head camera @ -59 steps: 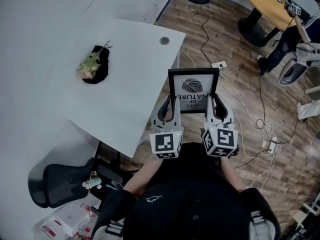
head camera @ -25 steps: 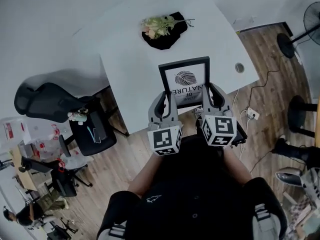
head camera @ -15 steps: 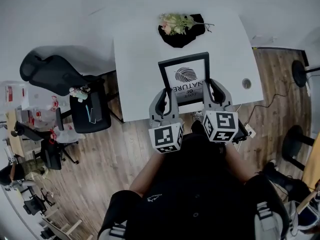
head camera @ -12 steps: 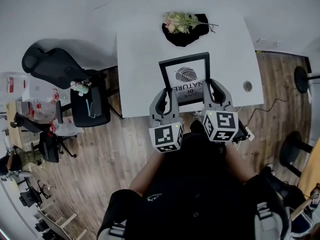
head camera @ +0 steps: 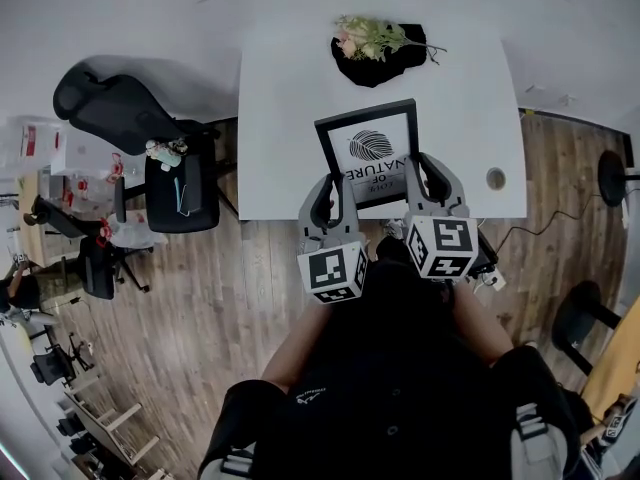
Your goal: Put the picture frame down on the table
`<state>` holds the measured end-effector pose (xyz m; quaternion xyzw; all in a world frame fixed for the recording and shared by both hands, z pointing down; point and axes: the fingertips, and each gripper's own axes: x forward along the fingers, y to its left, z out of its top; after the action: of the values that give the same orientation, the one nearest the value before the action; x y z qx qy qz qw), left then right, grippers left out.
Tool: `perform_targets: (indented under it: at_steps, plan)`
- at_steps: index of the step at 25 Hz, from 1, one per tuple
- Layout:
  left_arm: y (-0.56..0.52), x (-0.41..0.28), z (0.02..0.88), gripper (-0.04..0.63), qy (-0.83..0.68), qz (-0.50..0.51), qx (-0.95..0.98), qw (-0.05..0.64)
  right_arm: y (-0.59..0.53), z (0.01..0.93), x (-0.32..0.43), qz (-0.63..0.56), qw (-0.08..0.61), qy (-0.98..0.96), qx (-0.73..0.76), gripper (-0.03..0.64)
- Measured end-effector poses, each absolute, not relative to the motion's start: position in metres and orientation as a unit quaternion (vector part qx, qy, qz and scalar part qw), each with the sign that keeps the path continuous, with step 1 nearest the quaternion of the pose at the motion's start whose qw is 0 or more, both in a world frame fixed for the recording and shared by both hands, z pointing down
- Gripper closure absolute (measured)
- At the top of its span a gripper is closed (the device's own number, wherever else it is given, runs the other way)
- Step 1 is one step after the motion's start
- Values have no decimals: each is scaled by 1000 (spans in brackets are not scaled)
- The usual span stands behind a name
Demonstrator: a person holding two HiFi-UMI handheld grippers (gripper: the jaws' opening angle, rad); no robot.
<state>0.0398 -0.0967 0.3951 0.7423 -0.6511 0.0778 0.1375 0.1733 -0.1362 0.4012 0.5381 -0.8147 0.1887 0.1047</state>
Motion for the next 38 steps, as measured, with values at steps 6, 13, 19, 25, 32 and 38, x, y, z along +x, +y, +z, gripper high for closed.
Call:
perform_targets:
  at_steps: [6,13,19,25,32,38]
  plan:
    - [-102,46,403,517,-652,82,739,151,-141,409,180,197,117,-814,534,552]
    - [-121,51,424,517,-631,94,749,176,-154,430,186,223,137,-797,545,552]
    - [-141,47,448,517,-612,111,757,202,-169,457,184,259,152,-778,552,552]
    - [-161,31,469,517,-596,129,758,230,-184,478,169,286,170,-763,554,551]
    - [-178,19,502,517,-578,150,756,269,-196,508,158,315,192,-744,557,551]
    - [-190,14,528,517,-567,166,751,295,-206,534,154,335,212,-730,556,551]
